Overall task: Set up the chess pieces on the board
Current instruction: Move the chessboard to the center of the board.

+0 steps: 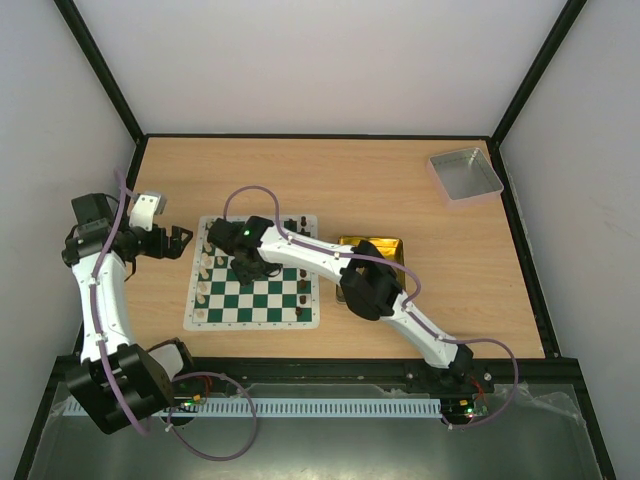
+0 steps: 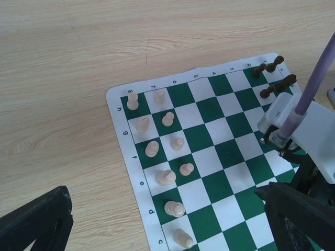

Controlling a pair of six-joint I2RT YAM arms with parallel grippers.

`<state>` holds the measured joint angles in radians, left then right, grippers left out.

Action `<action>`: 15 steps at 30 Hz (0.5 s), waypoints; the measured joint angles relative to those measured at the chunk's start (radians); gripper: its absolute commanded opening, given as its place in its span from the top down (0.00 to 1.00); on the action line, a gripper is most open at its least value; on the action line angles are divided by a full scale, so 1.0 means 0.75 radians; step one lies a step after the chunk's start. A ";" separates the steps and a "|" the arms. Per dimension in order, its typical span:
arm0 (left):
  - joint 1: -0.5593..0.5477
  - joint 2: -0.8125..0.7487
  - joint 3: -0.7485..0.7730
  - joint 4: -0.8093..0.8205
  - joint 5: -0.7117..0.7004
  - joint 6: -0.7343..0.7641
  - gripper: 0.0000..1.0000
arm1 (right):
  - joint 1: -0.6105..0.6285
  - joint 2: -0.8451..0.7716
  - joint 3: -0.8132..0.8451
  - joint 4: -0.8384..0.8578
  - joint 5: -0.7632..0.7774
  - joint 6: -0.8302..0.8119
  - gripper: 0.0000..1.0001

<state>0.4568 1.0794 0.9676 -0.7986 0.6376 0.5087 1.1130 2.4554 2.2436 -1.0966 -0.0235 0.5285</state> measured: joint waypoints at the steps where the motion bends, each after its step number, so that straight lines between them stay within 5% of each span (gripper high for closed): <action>1: 0.000 0.000 0.000 -0.001 0.002 0.001 0.01 | 0.000 0.000 0.000 0.001 -0.003 -0.001 0.34; 15: 0.000 -0.002 -0.001 -0.001 0.005 0.011 0.01 | 0.000 0.051 0.004 0.003 -0.011 -0.002 0.35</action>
<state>0.4568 1.0782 0.9672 -0.7990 0.6411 0.5167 1.1130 2.4935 2.2467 -1.0943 -0.0315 0.5274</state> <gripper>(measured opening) 0.993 0.655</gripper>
